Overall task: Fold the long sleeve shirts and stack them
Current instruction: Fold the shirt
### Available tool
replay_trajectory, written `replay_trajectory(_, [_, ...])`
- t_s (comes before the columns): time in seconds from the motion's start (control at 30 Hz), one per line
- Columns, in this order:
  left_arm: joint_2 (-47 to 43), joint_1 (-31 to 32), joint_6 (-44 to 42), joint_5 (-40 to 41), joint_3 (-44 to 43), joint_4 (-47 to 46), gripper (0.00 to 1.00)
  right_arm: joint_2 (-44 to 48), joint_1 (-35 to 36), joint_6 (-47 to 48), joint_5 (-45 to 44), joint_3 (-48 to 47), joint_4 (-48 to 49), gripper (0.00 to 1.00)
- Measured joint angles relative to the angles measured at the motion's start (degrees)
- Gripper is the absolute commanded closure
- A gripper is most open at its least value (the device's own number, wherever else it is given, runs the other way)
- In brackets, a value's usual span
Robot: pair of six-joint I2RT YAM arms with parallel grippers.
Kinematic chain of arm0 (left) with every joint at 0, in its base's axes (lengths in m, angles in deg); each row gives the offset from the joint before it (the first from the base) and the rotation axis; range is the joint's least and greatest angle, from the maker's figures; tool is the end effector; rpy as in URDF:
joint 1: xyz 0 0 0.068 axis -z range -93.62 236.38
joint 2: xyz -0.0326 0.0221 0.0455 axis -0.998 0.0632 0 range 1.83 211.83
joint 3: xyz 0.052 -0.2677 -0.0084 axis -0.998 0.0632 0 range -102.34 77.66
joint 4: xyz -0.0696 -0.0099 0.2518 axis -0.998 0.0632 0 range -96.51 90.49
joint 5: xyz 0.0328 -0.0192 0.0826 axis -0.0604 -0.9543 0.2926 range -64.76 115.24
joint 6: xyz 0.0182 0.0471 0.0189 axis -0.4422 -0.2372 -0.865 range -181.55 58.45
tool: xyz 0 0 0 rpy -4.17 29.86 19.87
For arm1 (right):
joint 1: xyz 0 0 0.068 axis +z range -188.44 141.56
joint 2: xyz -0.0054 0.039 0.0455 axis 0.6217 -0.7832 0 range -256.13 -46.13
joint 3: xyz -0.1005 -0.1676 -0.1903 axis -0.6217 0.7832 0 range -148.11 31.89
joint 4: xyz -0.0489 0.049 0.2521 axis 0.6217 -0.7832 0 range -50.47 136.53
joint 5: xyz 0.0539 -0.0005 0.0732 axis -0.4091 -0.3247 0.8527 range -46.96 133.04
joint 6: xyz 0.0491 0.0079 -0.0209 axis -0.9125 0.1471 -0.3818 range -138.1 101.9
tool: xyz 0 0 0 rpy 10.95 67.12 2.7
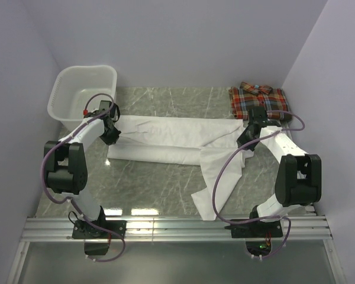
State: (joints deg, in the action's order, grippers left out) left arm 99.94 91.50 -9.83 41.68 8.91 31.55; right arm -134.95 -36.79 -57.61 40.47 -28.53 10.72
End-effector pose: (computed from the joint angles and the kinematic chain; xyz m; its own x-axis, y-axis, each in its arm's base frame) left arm 0.3412 -0.0205 0.2072 -0.5519 -0.7065 -0.4431 -0.7360 0.6625 -0.1397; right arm 0.3062 0.0072 0.2150 -0.7004 0.6156 -0.3613 0.5654 0.7874 0.2456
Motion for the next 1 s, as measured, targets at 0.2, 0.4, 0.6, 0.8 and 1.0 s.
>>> replay_trajectory(0.2, [0.33, 0.0, -0.02, 0.35, -0.04, -0.76, 0.79, -1.42, 0.02, 0.13, -0.94, 0.0, 1.2, 0.82])
replay_trajectory(0.4, [0.31, -0.02, 0.02, 1.64, -0.07, -0.85, 0.59, -1.66, 0.02, 0.83, -1.2, -0.02, 2.08, 0.61])
replay_trajectory(0.6, [-1.31, -0.02, 0.04, 1.99, -0.04, -0.66, 0.34, -0.85, 0.02, 2.19, -1.05, -2.49, 1.44, 0.36])
replay_trajectory(0.8, [-8.13, -0.02, 0.0, 1.29, -0.04, 0.31, 0.27, 5.16, 0.02, 3.89, -0.52, -3.43, 1.31, 0.2])
replay_trajectory(1.0, [-17.88, 1.7, -1.53, -3.08, 2.12, -0.72, 0.35, 14.73, 0.04, 6.01, 6.93, 1.73, 4.35, 0.22])
